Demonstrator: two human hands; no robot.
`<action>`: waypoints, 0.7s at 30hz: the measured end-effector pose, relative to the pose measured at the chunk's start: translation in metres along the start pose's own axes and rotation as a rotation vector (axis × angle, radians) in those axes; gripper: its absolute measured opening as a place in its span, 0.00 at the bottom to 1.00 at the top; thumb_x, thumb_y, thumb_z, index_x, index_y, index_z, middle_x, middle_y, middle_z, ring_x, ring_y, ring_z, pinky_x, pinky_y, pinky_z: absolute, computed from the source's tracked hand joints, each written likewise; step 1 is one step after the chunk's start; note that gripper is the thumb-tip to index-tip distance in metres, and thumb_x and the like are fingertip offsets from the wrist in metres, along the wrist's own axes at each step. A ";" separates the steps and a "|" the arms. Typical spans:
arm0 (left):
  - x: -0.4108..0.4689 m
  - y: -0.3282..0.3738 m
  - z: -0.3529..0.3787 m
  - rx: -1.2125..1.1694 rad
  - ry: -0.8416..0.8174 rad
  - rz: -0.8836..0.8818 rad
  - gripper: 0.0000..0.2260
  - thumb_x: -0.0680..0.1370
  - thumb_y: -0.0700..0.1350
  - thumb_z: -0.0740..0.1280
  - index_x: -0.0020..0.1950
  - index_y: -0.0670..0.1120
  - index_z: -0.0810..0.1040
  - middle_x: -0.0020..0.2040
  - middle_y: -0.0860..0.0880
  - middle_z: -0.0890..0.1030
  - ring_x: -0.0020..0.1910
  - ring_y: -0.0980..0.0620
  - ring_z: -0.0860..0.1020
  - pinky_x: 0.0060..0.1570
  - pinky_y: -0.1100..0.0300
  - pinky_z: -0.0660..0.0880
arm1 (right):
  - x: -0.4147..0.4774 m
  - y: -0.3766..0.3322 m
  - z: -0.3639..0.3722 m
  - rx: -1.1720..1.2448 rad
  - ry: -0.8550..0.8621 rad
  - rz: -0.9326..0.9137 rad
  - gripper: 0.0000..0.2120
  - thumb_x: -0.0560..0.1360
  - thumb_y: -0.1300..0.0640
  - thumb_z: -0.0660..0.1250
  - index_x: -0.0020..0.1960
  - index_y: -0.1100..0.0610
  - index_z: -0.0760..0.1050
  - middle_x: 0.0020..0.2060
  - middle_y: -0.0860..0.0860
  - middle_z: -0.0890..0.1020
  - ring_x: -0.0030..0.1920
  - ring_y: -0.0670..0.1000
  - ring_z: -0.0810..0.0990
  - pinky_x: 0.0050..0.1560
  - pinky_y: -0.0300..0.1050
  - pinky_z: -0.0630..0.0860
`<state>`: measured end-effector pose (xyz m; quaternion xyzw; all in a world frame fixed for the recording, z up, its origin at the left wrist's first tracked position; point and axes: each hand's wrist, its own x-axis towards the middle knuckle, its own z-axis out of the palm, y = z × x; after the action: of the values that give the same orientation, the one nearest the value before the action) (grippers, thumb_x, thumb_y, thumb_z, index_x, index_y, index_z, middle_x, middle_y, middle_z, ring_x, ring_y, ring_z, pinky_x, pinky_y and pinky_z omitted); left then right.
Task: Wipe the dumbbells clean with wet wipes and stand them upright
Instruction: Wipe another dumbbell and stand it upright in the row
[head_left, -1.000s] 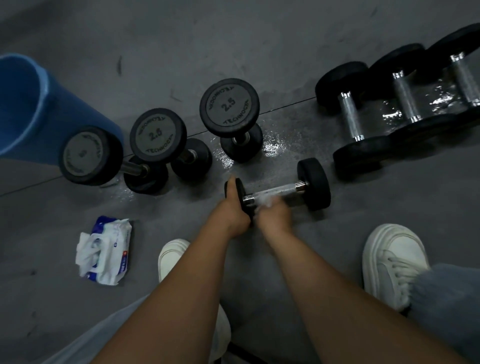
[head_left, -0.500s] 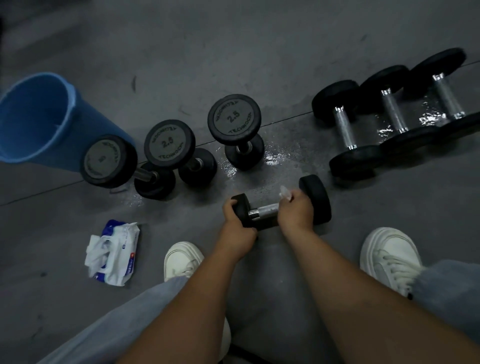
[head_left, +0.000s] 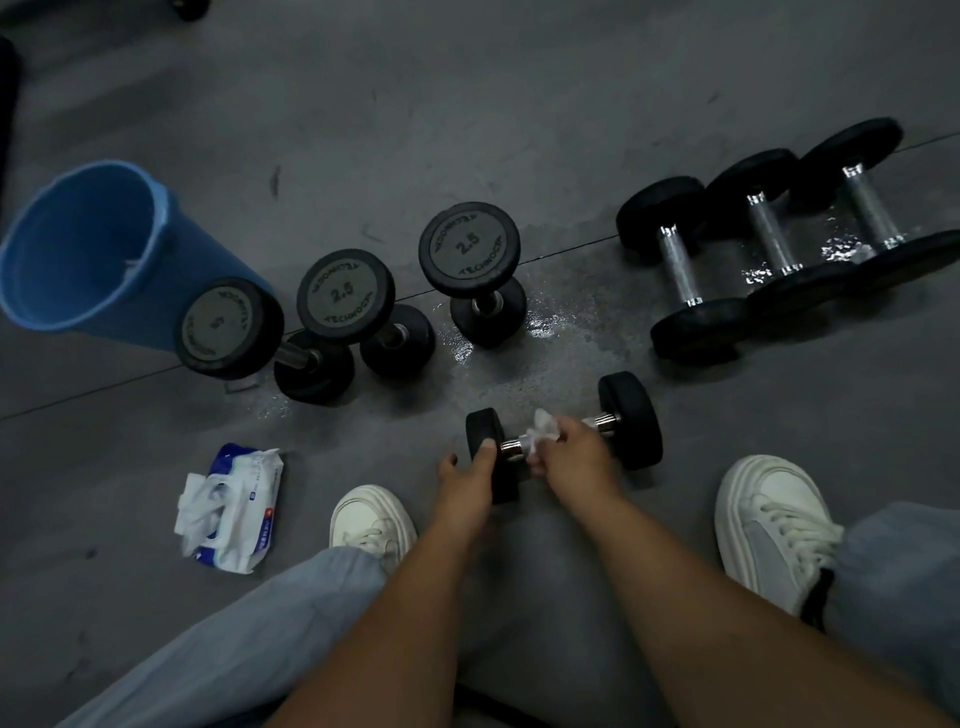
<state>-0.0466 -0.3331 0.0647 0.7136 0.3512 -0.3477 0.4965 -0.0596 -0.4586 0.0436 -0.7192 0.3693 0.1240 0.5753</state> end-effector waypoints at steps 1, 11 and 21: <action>0.003 -0.004 -0.001 0.010 0.004 0.006 0.52 0.57 0.75 0.63 0.77 0.54 0.58 0.71 0.46 0.72 0.65 0.43 0.75 0.65 0.43 0.73 | 0.004 0.002 -0.001 0.087 0.087 0.006 0.02 0.77 0.60 0.65 0.46 0.56 0.75 0.38 0.53 0.81 0.35 0.48 0.82 0.40 0.46 0.82; 0.018 -0.009 -0.004 -0.049 0.002 -0.050 0.39 0.59 0.78 0.60 0.59 0.52 0.76 0.57 0.48 0.81 0.53 0.44 0.82 0.56 0.44 0.79 | 0.005 0.000 0.006 0.158 0.244 0.084 0.04 0.77 0.58 0.66 0.43 0.55 0.73 0.37 0.52 0.82 0.39 0.52 0.82 0.44 0.44 0.79; 0.024 -0.013 0.001 -0.210 -0.019 -0.080 0.38 0.63 0.75 0.65 0.61 0.50 0.78 0.56 0.47 0.83 0.52 0.46 0.83 0.49 0.50 0.82 | 0.011 0.006 0.003 -0.068 0.148 0.049 0.08 0.77 0.53 0.64 0.45 0.56 0.78 0.37 0.55 0.82 0.39 0.55 0.82 0.43 0.51 0.80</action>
<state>-0.0457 -0.3265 0.0383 0.6399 0.4089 -0.3353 0.5575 -0.0553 -0.4603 0.0314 -0.7363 0.4238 0.0972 0.5185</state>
